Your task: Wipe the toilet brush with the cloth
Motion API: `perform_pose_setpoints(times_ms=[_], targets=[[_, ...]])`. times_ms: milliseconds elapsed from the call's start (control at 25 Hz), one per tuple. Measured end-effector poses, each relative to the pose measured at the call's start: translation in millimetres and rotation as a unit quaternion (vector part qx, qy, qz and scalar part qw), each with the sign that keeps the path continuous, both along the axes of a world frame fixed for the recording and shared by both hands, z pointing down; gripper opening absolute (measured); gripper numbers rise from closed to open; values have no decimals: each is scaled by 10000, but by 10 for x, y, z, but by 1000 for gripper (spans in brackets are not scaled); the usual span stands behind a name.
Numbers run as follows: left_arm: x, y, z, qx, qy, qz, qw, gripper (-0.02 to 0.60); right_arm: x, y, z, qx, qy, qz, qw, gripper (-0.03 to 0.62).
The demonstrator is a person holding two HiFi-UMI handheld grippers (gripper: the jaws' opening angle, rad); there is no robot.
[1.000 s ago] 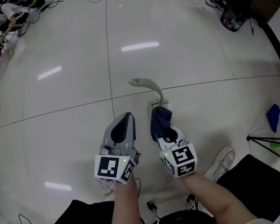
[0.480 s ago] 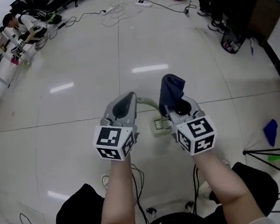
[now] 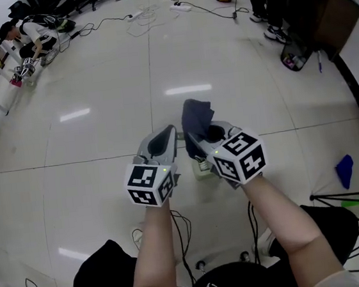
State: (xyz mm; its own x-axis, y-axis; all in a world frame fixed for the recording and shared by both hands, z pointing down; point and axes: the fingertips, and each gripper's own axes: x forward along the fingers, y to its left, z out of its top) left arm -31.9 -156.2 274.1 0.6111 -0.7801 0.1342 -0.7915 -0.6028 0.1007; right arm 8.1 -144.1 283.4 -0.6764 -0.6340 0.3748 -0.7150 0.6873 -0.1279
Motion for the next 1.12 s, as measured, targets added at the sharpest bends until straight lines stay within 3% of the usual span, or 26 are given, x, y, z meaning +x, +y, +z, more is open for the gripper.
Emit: perform_pose_setpoints(times_ms=[240,520,840,1120], targets=[[72,36,-22,220,132,-41,9997,6,204,-28,236,-257,-200,211,9992,58],[-15,2,-47,376,191,-87,9991,6,417,-64,790,-640,-72,586,9962,58],[-1,44,-56,471,371,-41,9982,6,707,-3,1857,-1296,179,1094,9853,58],[59,56,-83,544,497,100,9972,6,762,170,2735,-2122,208,1207,9695,58]])
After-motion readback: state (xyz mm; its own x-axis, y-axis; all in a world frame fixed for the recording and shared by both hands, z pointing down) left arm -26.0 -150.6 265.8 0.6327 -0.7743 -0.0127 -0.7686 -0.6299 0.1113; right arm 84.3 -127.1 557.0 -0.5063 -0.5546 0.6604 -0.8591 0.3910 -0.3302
